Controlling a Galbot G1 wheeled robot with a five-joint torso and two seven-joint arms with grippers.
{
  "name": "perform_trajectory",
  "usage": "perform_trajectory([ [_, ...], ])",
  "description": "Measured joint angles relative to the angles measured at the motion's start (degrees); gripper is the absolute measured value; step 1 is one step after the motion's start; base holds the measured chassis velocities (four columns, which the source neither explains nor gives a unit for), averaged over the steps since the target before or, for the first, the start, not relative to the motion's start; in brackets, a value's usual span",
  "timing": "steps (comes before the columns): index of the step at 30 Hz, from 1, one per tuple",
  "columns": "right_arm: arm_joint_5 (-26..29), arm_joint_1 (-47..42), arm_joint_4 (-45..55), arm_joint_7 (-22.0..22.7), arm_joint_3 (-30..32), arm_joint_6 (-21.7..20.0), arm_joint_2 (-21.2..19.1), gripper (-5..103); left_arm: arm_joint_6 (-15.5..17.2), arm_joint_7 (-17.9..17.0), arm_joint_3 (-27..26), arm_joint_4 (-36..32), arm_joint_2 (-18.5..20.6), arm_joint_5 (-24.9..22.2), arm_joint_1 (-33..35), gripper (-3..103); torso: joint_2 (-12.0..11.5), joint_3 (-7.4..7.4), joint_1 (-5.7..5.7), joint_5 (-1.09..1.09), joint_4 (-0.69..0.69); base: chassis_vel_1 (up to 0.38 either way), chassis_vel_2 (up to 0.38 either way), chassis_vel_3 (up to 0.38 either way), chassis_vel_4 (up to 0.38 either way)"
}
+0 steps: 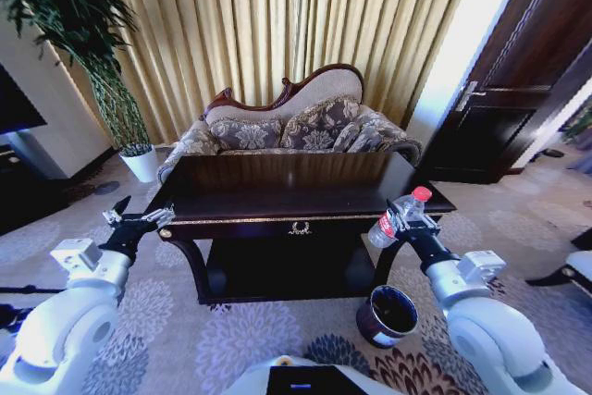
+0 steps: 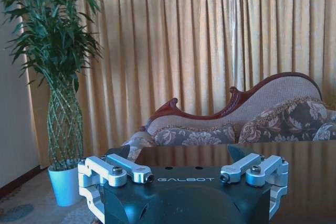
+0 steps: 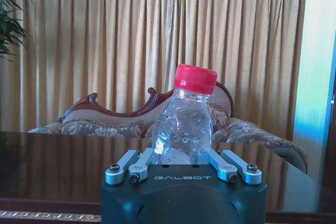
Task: Move to the front of the table and place the trash on the table into the trash bin.
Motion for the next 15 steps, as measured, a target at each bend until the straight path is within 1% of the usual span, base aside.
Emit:
perform_trajectory([
  [4,-0.24,1.13,-2.02,-0.14,-1.52,0.08,0.15,27,-0.08,0.00,0.18,0.29,-0.37,0.29,-0.02,100,0.01,-0.01,-0.01,0.00,-0.01,0.057,-0.047,-0.073,0.054],
  [8,-0.35,3.42,-10.26,-0.93,-3.39,0.24,0.66,27,-0.11,0.01,0.26,0.17,-0.47,0.35,-0.05,100,0.00,0.01,0.00,0.00,0.00,0.001,-0.010,-0.020,0.001],
  [9,-0.35,3.42,-10.26,-0.93,-3.39,0.24,0.66,27,-0.11,0.01,0.26,0.17,-0.47,0.35,-0.05,100,0.00,0.01,0.00,0.00,0.00,0.000,0.000,0.000,0.000],
  [11,-1.41,5.71,-19.06,-1.47,-5.31,0.33,0.66,27,-0.11,0.01,0.26,-0.05,-0.41,0.36,-0.14,100,-0.02,0.03,0.02,0.03,0.00,0.000,0.000,0.000,0.000],
  [13,-2.71,8.31,-26.91,-1.58,-7.36,1.27,0.27,27,-0.11,0.02,0.27,-0.17,-0.29,0.35,-0.13,100,-0.02,0.03,0.03,0.02,-0.01,0.000,0.000,0.000,0.000],
  [15,-2.88,8.56,-27.66,-1.58,-7.55,1.38,0.23,27,-0.11,0.02,0.28,-0.19,-0.27,0.35,-0.13,100,-0.02,0.03,0.03,0.01,-0.01,0.000,0.000,0.000,0.000],
])
